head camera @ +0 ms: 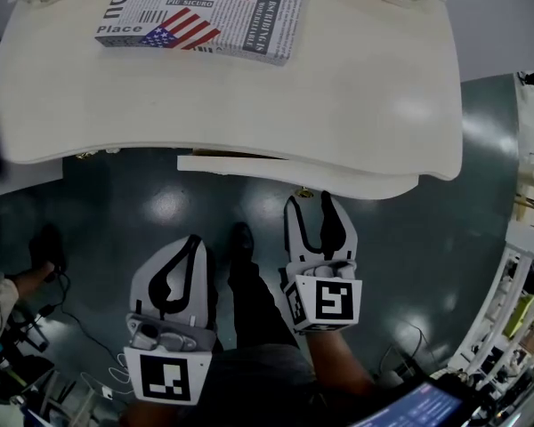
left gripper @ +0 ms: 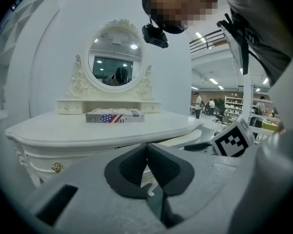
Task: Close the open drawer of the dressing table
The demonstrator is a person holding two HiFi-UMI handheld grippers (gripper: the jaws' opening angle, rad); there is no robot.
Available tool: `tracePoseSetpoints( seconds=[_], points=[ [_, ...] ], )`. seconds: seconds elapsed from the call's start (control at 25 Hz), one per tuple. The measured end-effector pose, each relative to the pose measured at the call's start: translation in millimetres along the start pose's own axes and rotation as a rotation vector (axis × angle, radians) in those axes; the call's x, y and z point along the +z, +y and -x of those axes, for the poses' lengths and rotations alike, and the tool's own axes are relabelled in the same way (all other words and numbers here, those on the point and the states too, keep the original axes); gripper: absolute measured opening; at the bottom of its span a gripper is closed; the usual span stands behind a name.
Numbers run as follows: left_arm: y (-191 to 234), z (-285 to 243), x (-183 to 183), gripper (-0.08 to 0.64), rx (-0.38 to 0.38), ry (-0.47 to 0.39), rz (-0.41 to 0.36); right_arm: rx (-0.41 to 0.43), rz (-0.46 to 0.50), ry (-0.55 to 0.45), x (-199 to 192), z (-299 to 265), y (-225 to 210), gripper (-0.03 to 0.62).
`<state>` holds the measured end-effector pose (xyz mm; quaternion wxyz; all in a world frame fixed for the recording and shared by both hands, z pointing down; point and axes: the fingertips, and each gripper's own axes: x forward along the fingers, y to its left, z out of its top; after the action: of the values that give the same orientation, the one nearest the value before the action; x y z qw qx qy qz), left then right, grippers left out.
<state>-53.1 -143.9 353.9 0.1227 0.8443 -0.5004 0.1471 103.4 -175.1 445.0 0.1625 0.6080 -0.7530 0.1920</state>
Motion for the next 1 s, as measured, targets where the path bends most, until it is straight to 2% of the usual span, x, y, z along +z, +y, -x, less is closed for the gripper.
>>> tracePoseSetpoints(
  seconds=[1.0],
  points=[
    [10.4,-0.9,-1.0,0.015,0.048,0.011,0.008,0.014,0.009,-0.021,14.1,-24.0,-6.4,0.201]
  ],
)
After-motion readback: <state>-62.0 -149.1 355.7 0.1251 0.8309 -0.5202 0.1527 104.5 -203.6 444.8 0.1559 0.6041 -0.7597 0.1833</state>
